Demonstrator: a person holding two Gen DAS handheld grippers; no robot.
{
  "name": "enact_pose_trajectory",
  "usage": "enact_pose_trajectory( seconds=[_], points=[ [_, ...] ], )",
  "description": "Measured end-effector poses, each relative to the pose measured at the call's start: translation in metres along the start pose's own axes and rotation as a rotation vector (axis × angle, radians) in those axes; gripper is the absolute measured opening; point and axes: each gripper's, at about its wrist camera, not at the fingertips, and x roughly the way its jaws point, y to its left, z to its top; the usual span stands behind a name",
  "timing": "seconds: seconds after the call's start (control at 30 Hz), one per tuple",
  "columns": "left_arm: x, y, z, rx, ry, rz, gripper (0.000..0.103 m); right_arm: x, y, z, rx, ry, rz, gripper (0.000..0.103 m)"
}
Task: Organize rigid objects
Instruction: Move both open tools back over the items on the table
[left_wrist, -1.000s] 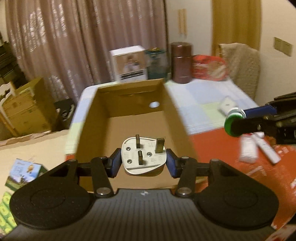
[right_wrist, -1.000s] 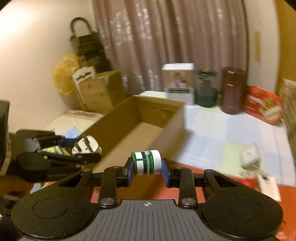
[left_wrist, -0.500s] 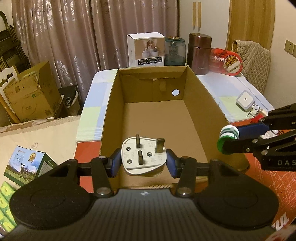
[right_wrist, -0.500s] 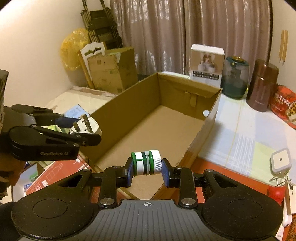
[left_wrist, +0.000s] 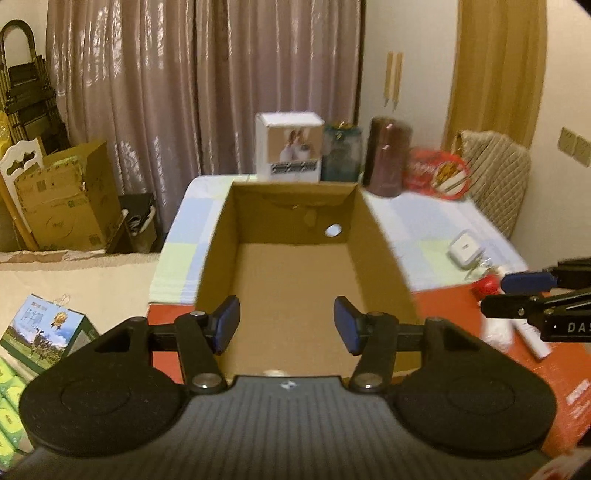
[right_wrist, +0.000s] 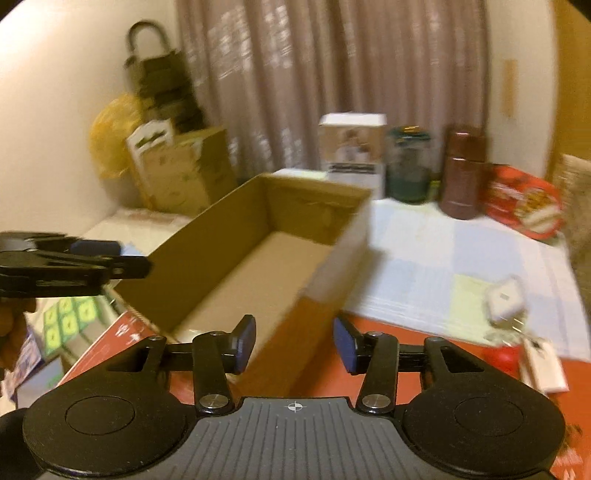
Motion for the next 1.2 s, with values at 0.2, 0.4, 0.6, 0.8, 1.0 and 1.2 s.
enact_pose_trajectory(
  seconds=[0.2,0.4,0.6,0.8,1.0,1.2],
  points=[
    [-0.033,-0.045,-0.009,-0.012,-0.036,-0.087,0.052,-0.067,-0.033,-0.042,0.138,-0.056,-0.122,0.05],
    [-0.042,-0.101,-0.029,-0.021,-0.014,-0.196,0.053,-0.122,-0.073,-0.089,0.244,-0.043,-0.262,0.052],
    [-0.027,-0.149,-0.052,0.009,0.062,-0.256,0.054,-0.152,-0.097,-0.108,0.28,-0.028,-0.32,0.053],
    [-0.013,-0.175,-0.062,0.054,0.091,-0.269,0.054,-0.159,-0.116,-0.12,0.339,-0.043,-0.342,0.053],
    [0.005,-0.188,-0.066,0.078,0.114,-0.272,0.056,-0.148,-0.125,-0.124,0.346,-0.046,-0.317,0.053],
    [0.03,-0.201,-0.067,0.102,0.132,-0.279,0.056,-0.124,-0.14,-0.123,0.352,-0.024,-0.294,0.053]
  ],
)
